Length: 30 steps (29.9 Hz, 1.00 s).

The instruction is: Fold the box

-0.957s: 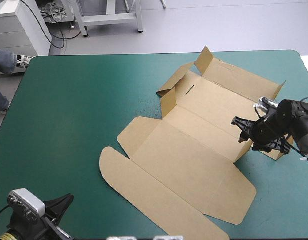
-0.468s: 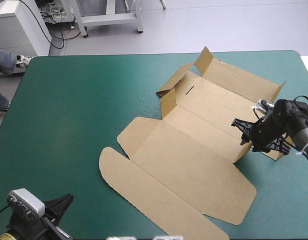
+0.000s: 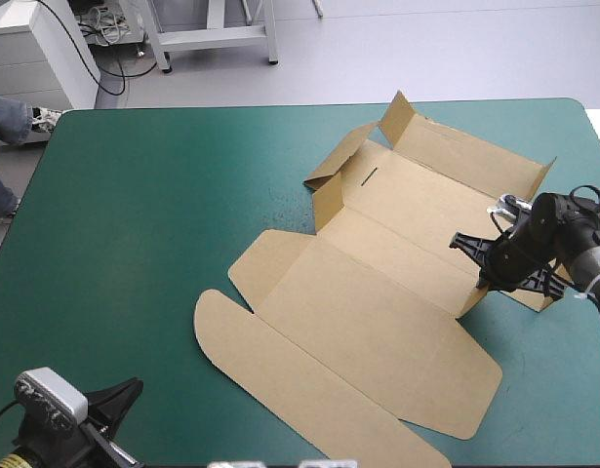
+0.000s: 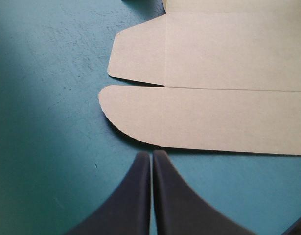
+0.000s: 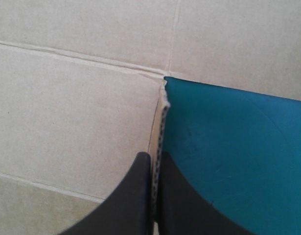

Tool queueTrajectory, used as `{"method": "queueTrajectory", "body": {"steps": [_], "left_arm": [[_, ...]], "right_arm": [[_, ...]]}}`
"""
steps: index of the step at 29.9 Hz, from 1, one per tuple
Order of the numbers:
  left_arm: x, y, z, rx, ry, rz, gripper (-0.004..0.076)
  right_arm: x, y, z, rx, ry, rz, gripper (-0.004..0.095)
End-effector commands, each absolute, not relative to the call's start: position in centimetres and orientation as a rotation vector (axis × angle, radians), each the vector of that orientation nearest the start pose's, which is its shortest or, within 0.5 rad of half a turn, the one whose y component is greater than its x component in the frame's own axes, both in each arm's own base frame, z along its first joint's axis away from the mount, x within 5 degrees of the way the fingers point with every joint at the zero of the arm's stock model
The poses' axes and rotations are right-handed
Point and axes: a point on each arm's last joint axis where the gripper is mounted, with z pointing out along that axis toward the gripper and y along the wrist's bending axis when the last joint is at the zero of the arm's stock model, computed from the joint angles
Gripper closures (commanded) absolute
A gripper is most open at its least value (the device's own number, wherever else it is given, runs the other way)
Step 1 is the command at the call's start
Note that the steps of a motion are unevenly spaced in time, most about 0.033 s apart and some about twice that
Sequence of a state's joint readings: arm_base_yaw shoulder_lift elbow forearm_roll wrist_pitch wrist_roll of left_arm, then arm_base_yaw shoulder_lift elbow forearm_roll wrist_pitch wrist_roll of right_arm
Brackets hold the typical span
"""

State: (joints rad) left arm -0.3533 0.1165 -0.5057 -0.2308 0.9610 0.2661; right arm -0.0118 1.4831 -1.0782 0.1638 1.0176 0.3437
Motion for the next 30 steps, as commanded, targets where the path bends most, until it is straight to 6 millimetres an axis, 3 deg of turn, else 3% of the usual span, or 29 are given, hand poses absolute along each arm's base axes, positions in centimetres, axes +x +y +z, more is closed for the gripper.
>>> {"method": "queueTrajectory", "body": {"steps": [1, 9, 17, 25, 30], "left_arm": [[1.2, -2.3, 30.0, 0.582, 1.891, -0.349, 0.0731], [1.2, -2.3, 30.0, 0.582, 1.891, -0.349, 0.0731], [1.2, -2.3, 30.0, 0.582, 1.891, -0.349, 0.0731], [1.2, -2.4, 30.0, 0.579, 1.89, -0.369, 0.0731], [1.1, -2.6, 30.1, 0.576, 1.889, -0.402, 0.0731]], "right_arm": [[28.1, 0.5, 28.0, 0.507, 2.806, 0.241, 0.0924], [30.2, -0.4, 29.8, 0.107, 2.789, 0.042, 0.0924], [36.3, 0.1, 30.3, -0.252, 2.834, 0.004, 0.0924], [41.9, 4.6, 31.4, -0.705, 2.642, -0.049, 0.0924], [43.1, 9.9, 31.4, -1.108, 2.458, -0.085, 0.0924]]}}
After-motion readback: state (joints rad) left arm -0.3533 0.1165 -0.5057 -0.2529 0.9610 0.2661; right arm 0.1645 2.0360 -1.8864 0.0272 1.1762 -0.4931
